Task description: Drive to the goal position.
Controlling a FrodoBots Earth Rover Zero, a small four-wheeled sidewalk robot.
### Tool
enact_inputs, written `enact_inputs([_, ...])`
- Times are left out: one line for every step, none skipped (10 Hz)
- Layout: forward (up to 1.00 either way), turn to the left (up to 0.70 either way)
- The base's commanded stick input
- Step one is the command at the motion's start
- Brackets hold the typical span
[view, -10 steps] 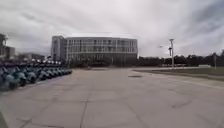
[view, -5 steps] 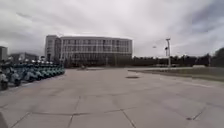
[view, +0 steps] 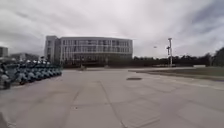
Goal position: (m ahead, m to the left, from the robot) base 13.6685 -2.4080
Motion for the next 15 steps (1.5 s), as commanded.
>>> enact_inputs([1.0,0.0])
enact_inputs([1.0,0.0])
enact_inputs([1.0,0.0])
enact_inputs([1.0,0.0])
enact_inputs([1.0,0.0])
enact_inputs([1.0,0.0])
enact_inputs([1.0,0.0])
enact_inputs([1.0,0.0])
enact_inputs([1.0,0.0])
enact_inputs([1.0,0.3])
enact_inputs([1.0,0.36])
enact_inputs([1.0,0.15])
enact_inputs([1.0,0.01])
enact_inputs([1.0,0.0])
enact_inputs([1.0,0.0])
